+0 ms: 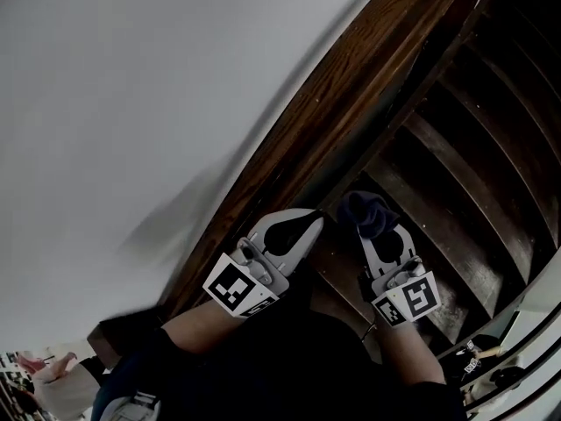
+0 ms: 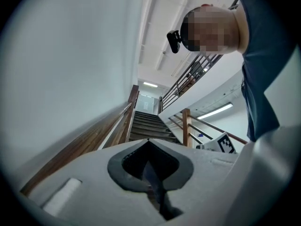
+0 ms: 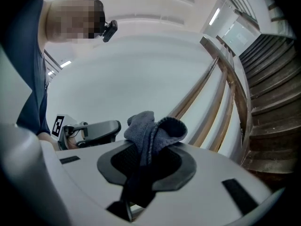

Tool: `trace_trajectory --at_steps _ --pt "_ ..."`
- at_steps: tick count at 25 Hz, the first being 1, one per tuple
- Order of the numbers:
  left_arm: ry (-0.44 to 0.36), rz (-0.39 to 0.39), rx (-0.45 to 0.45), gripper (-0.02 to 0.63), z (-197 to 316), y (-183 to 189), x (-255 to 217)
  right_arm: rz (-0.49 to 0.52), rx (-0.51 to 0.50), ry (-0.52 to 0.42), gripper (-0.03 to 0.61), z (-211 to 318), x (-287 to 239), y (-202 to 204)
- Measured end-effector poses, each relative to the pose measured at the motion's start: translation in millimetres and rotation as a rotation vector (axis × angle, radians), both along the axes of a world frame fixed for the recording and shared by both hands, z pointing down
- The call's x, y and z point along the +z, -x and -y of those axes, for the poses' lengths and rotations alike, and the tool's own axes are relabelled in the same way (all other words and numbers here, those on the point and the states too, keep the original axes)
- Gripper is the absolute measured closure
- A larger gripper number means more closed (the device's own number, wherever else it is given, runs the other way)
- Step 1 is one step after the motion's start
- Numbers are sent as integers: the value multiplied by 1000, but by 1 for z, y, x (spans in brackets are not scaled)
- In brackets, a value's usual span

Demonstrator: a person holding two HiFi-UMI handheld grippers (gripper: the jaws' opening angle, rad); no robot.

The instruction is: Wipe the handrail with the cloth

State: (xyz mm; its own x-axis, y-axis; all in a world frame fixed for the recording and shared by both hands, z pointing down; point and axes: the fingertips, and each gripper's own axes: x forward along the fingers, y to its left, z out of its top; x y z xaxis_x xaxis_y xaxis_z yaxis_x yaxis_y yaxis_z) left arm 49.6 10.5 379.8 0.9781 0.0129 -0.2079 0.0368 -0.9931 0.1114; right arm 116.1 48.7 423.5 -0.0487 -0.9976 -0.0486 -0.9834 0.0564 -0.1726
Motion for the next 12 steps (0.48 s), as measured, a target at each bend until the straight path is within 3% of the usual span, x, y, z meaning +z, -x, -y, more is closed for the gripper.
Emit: trace_trajectory --at_steps 5,12 --pt "11 32 20 609 53 -19 -41 -24 18 43 482 62 -46 -27" --pt "38 -8 18 609 91 -39 -80 -100 60 65 482 102 -86 -64"
